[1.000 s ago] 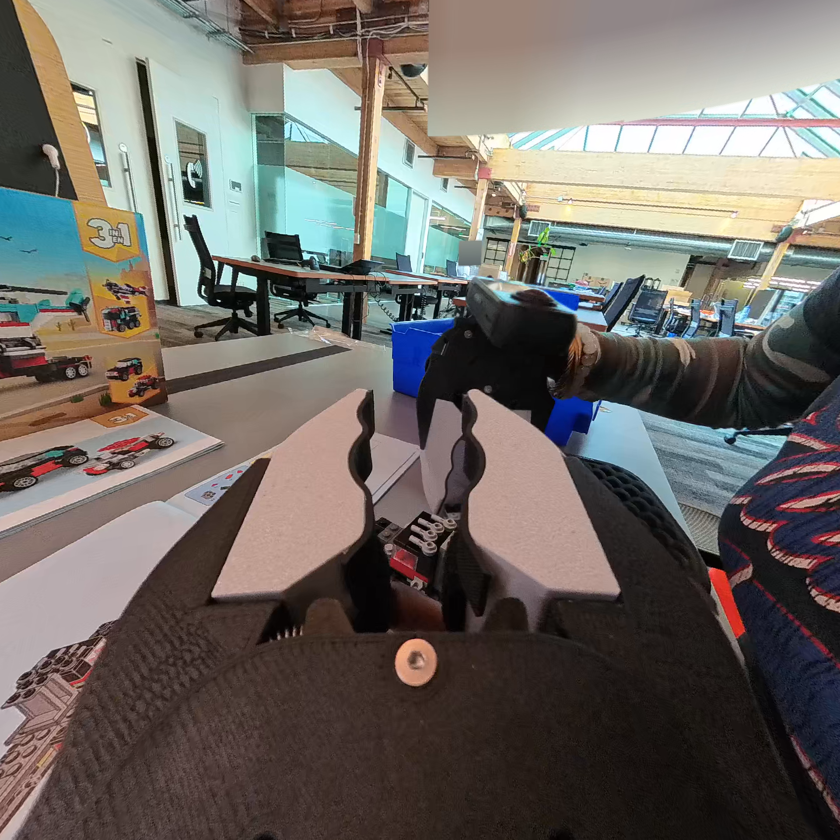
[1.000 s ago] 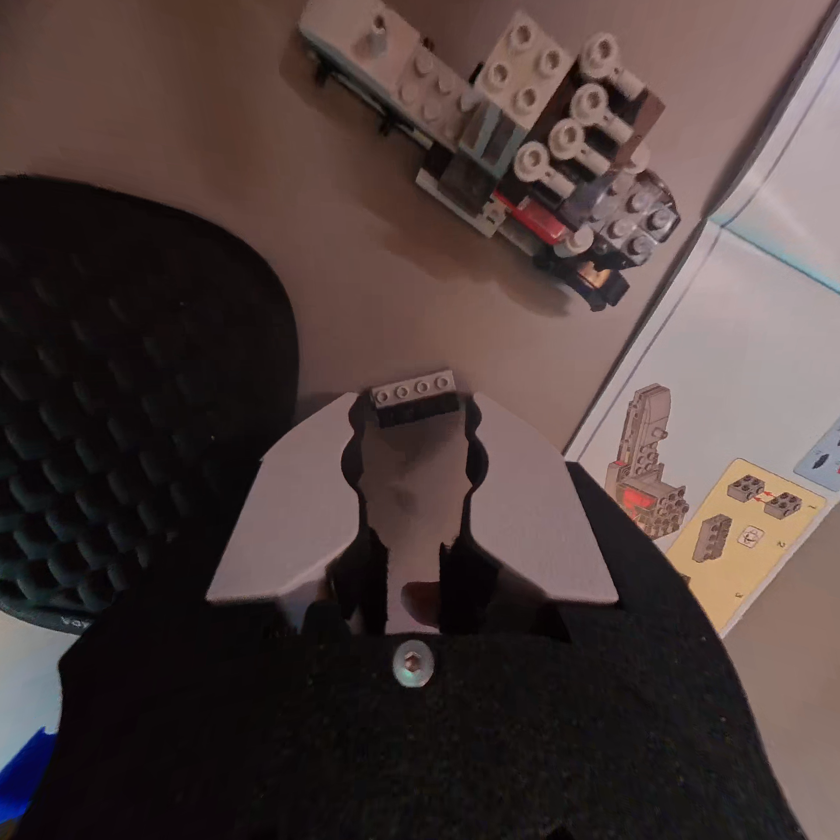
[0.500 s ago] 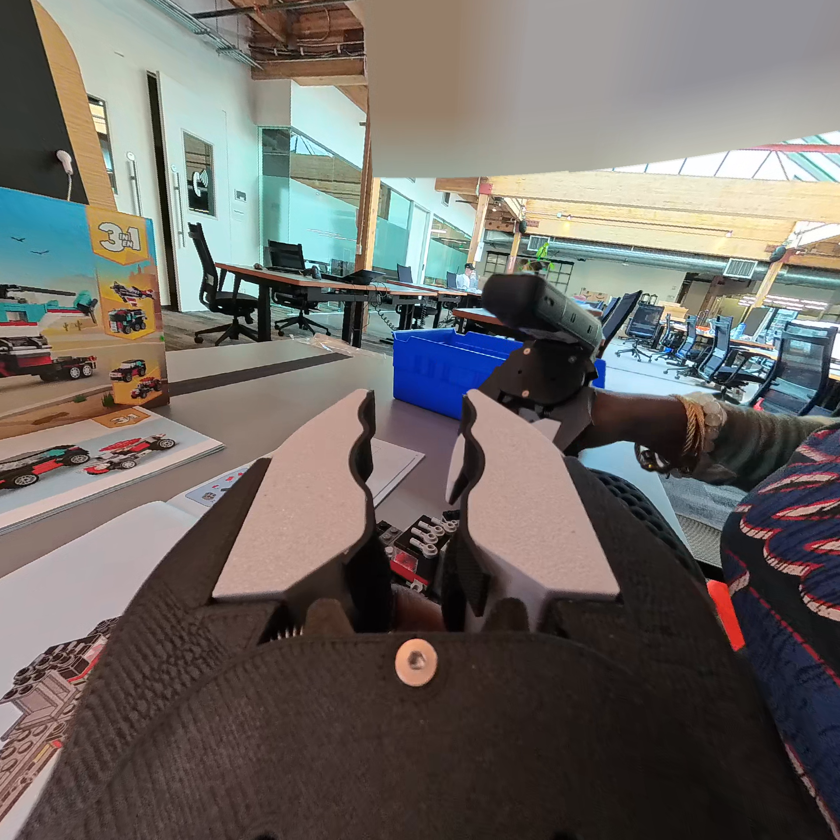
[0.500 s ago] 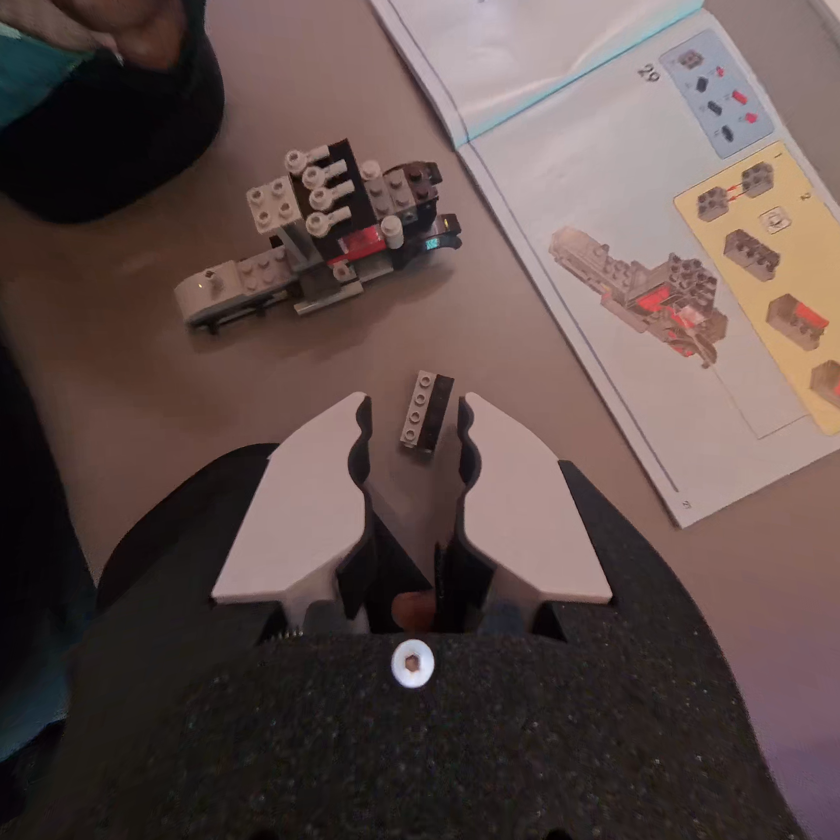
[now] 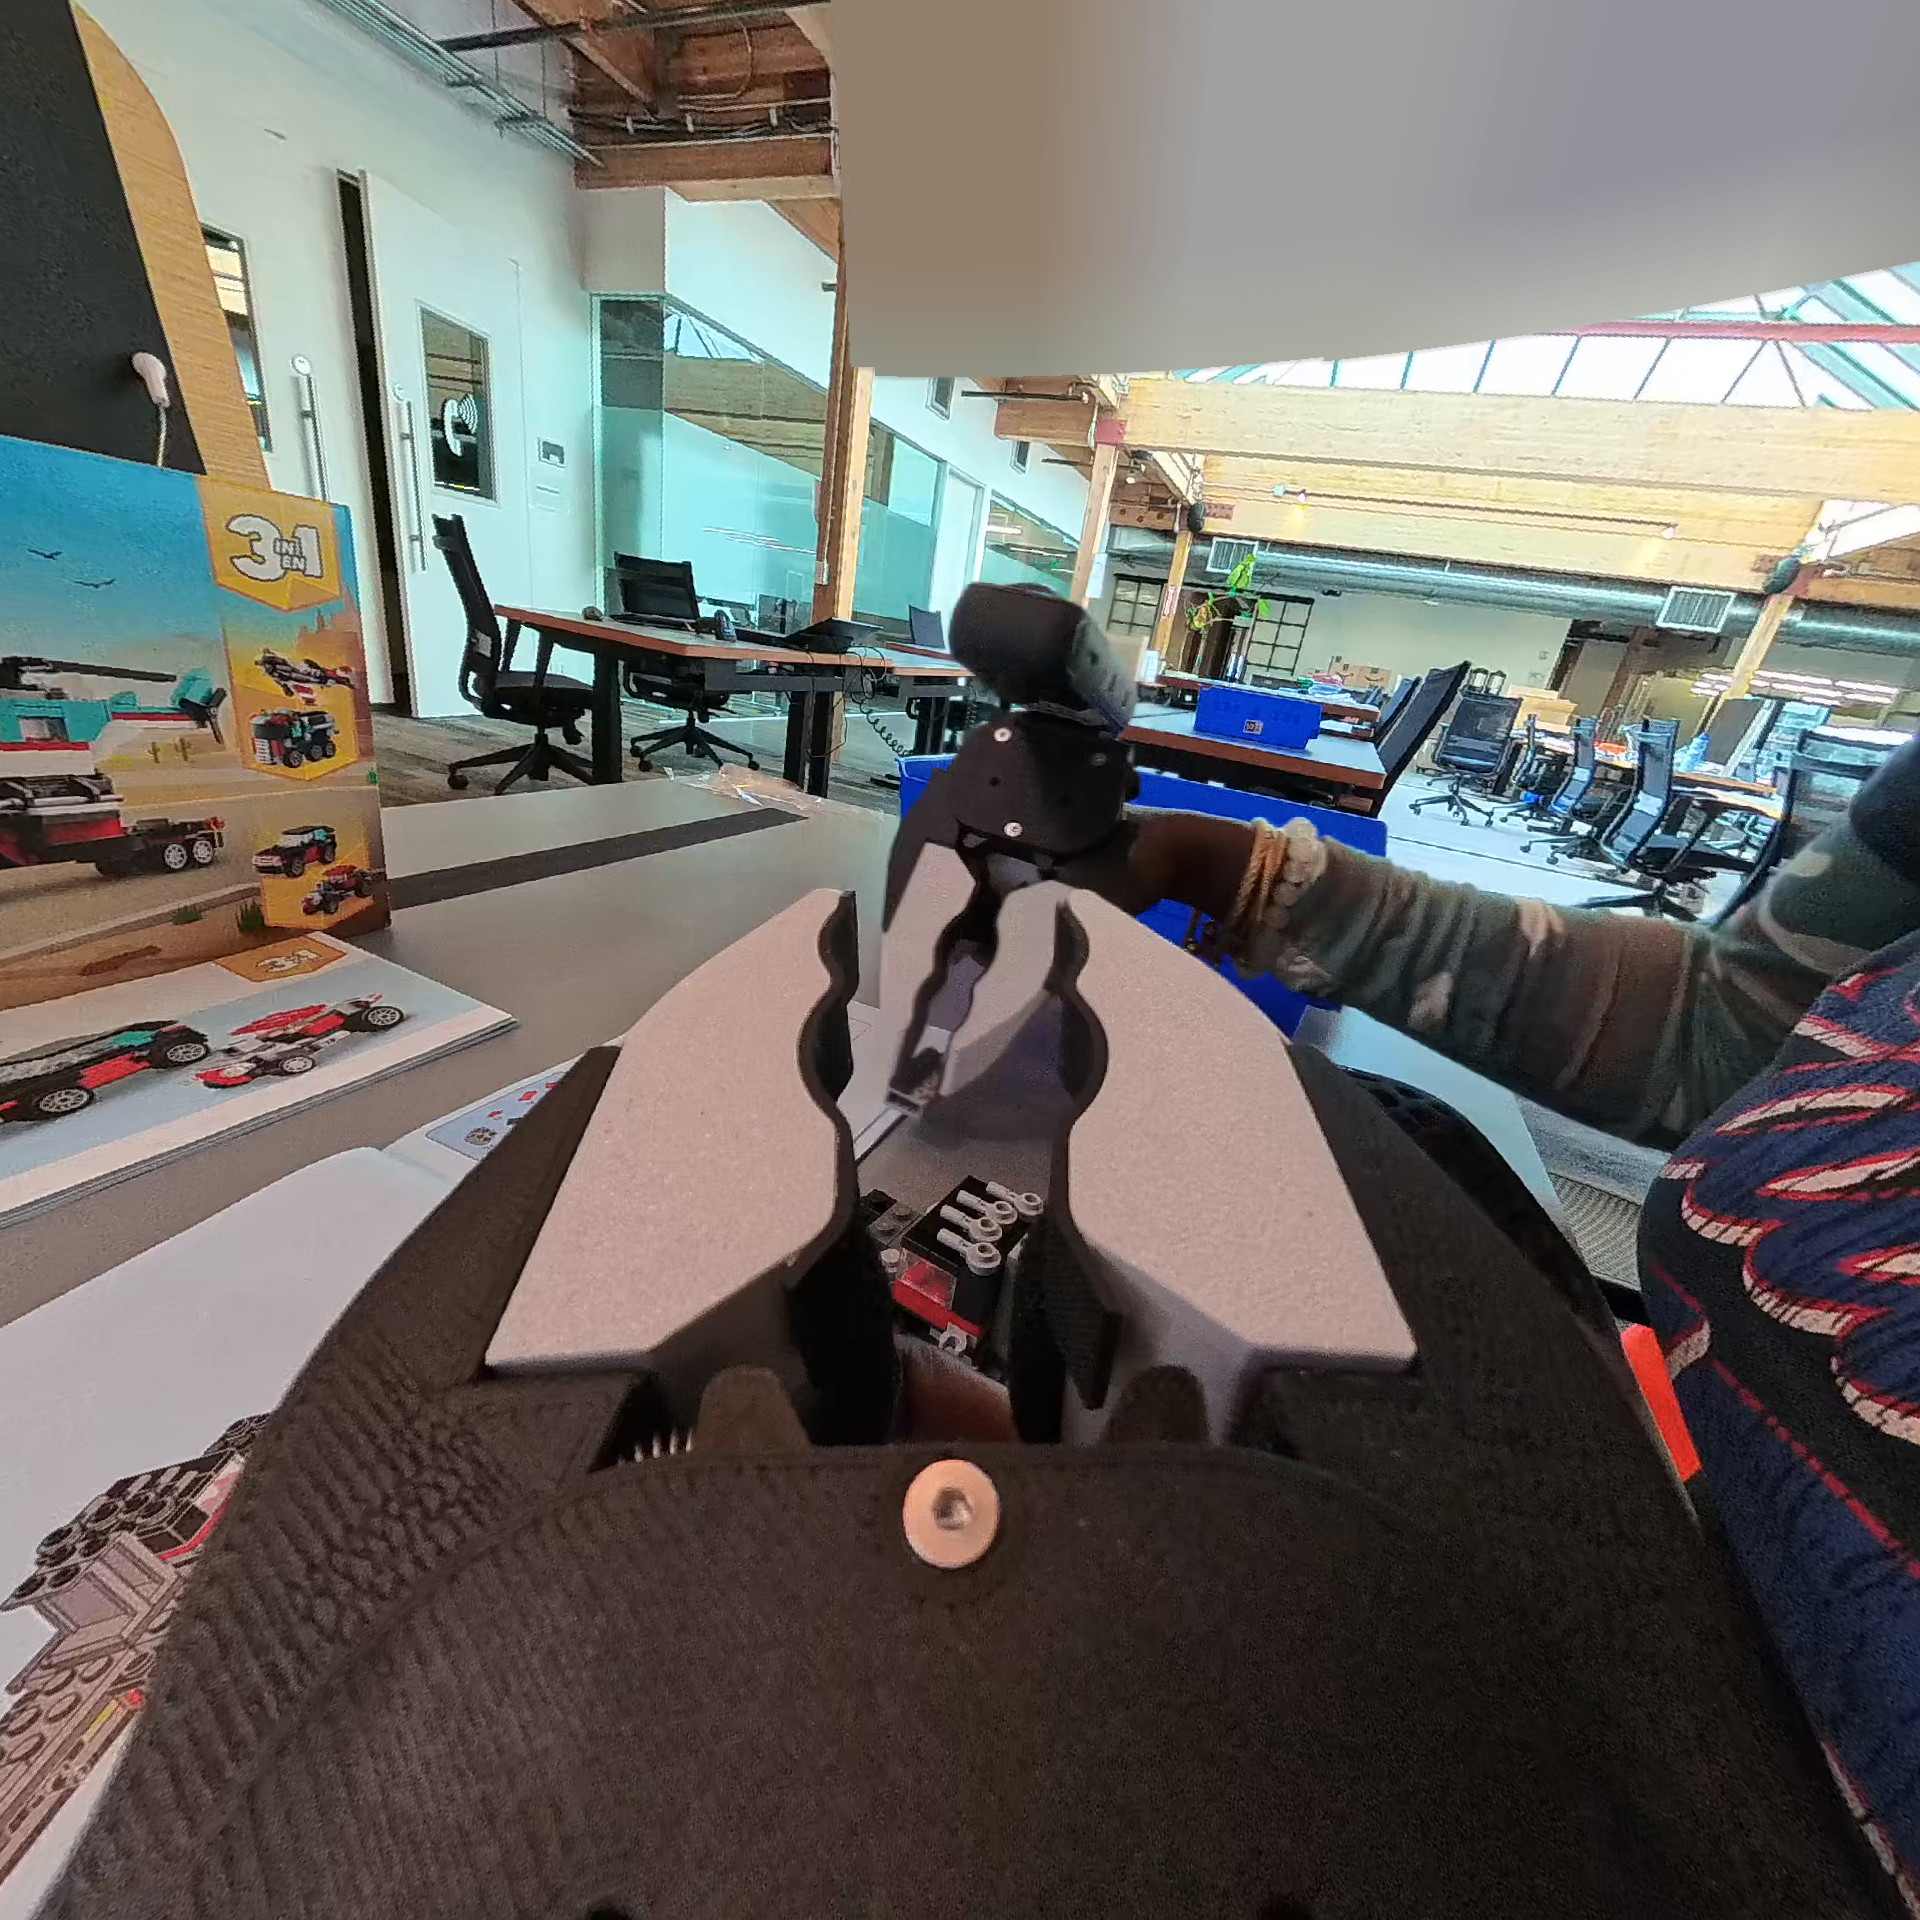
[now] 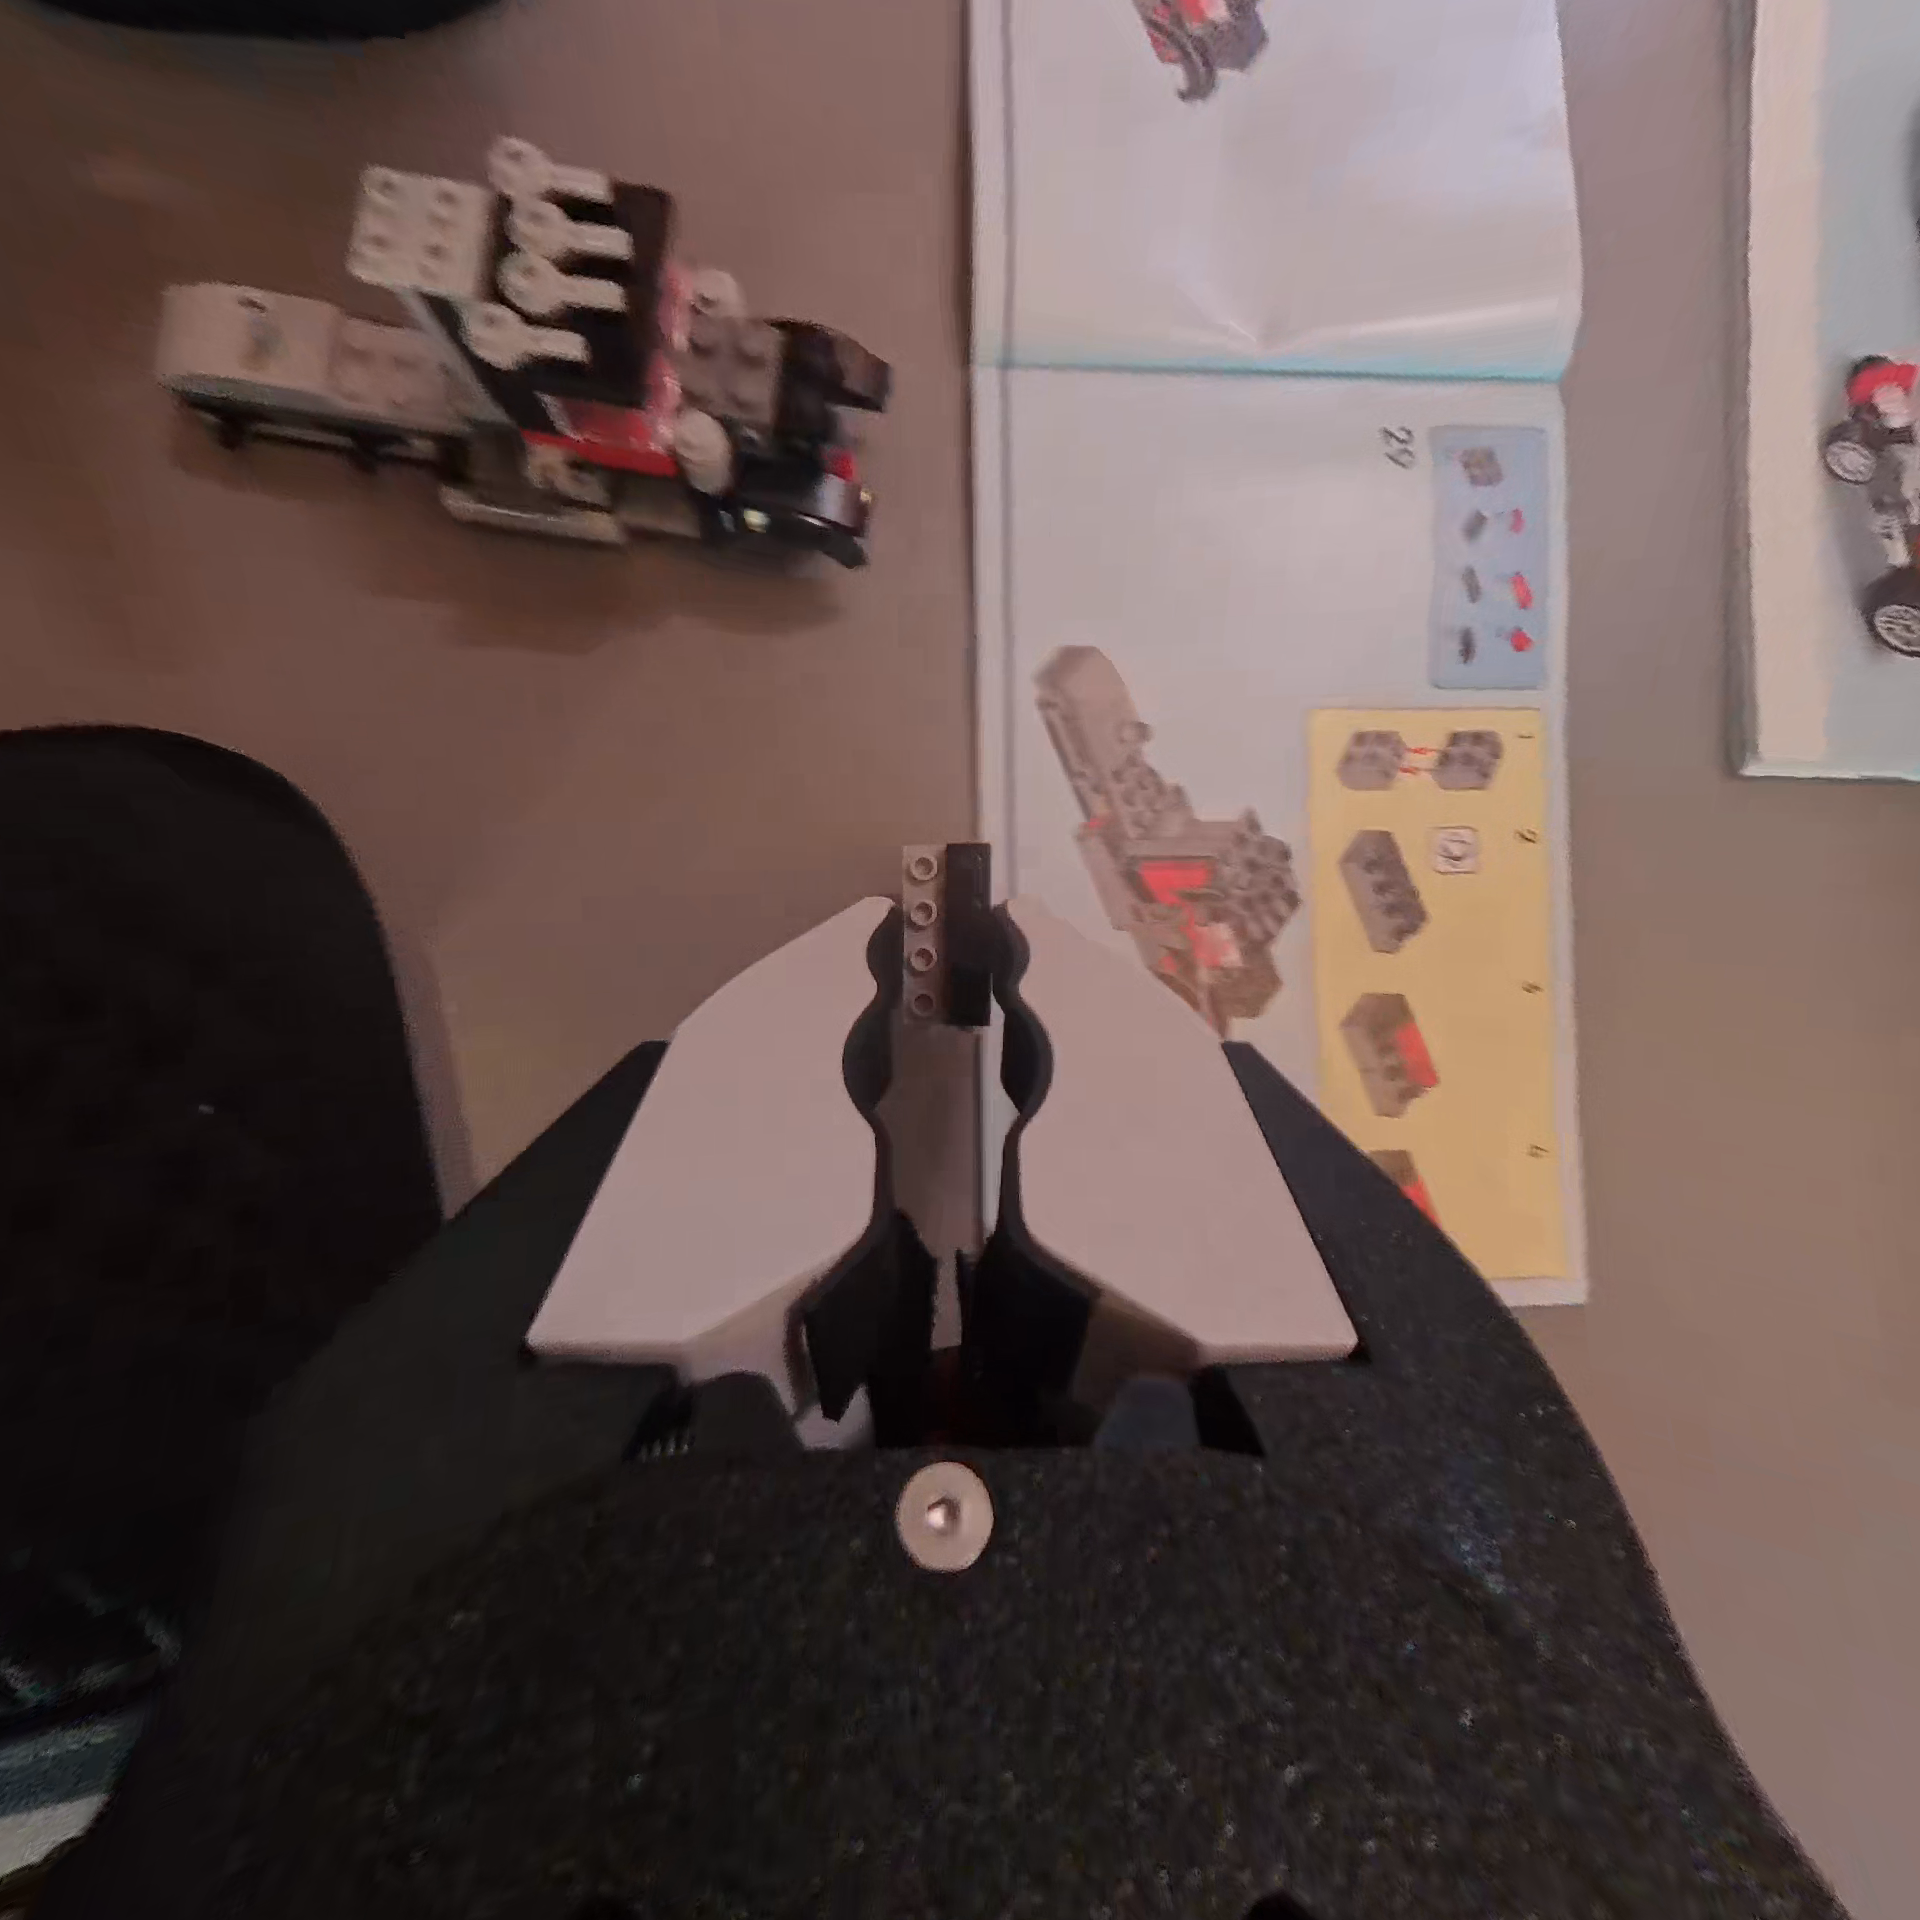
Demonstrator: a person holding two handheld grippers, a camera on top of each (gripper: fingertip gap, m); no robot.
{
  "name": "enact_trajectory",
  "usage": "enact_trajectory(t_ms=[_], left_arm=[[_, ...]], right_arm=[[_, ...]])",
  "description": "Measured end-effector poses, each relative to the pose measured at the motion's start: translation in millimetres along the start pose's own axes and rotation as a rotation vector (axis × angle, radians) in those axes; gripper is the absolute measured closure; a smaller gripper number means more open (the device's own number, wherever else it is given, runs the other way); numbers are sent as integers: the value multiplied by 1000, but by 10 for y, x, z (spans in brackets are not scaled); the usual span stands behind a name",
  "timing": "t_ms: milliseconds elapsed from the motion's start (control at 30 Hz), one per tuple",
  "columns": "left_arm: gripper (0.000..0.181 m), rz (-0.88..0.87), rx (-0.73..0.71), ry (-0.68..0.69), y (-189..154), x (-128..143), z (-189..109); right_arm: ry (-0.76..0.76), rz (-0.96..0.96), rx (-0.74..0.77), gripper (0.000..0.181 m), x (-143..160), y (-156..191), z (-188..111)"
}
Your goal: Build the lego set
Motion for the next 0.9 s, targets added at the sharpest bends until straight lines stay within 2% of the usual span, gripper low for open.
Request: enact_trajectory(t_ms=[333, 467, 567, 667, 800, 900], left_arm=[[146, -7, 4, 6, 1, 3, 5], [146, 1, 11, 10, -9, 6, 10], [145, 10, 22, 12, -26, 11, 16], [145, 25, 45, 15, -56, 20, 27], [145, 70, 89, 7, -118, 17, 33], [133, 130, 96, -51, -154, -43, 30]], right_arm=[[38, -46, -33, 165, 91, -159, 19], [49, 9, -27, 161, 100, -186, 15], [-128, 78, 33, 140, -145, -163, -113], [-298, 68, 209, 122, -418, -96, -403], [-621, 135, 402, 68, -857, 241, -1036], [-784, 161, 529, 45, -939, 555, -1592]])
Point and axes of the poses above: each gripper's, where its closed fingertips meet, z out along the fingers, x out of its underside, y = z × x across the jaws, the point moved 4 cm from there along -z, back along the fingers, and after that the axes turned 11 degrees about -y, right-handed, at the moved point
